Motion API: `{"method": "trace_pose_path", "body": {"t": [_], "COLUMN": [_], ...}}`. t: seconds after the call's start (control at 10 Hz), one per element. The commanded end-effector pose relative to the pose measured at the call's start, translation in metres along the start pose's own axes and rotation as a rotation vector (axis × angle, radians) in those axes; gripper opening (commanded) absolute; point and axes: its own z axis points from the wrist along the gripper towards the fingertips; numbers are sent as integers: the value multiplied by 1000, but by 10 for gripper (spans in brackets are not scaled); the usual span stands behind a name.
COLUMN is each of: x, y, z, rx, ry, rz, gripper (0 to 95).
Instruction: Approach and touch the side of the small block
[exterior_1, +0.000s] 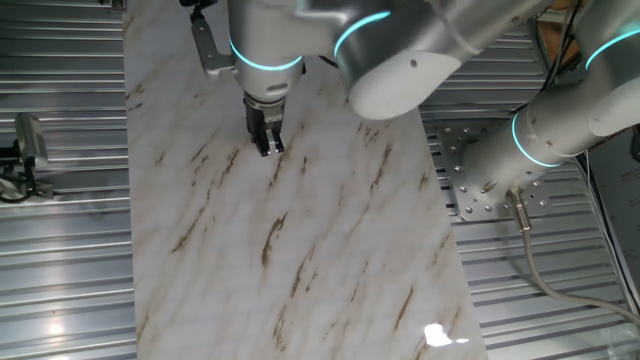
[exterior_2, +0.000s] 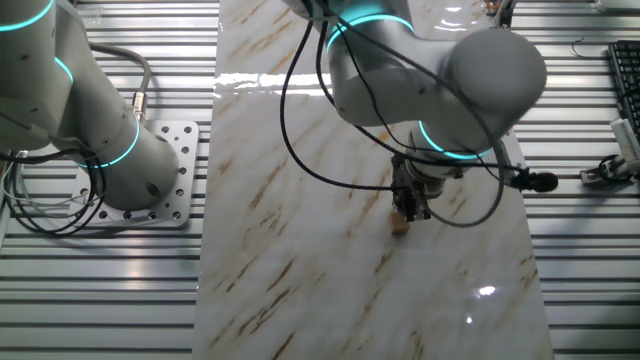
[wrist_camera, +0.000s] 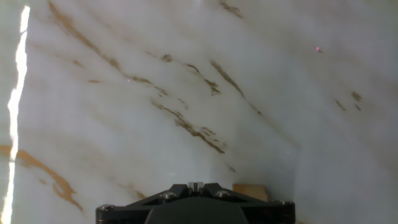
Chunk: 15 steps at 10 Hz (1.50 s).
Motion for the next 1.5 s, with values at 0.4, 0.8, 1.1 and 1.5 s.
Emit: {"method": "trace_pose_path", "body": {"t": [0.4, 0.8, 1.1, 1.5], "x": [-1, -2, -1, -1], "y": [-3, -3, -3, -3], "z": [4, 5, 4, 4], "rx": [58, 54, 46, 41], "ry": [28, 27, 27, 34], "rz": [6, 3, 0, -9], "gripper": [0, 0, 0, 0]}}
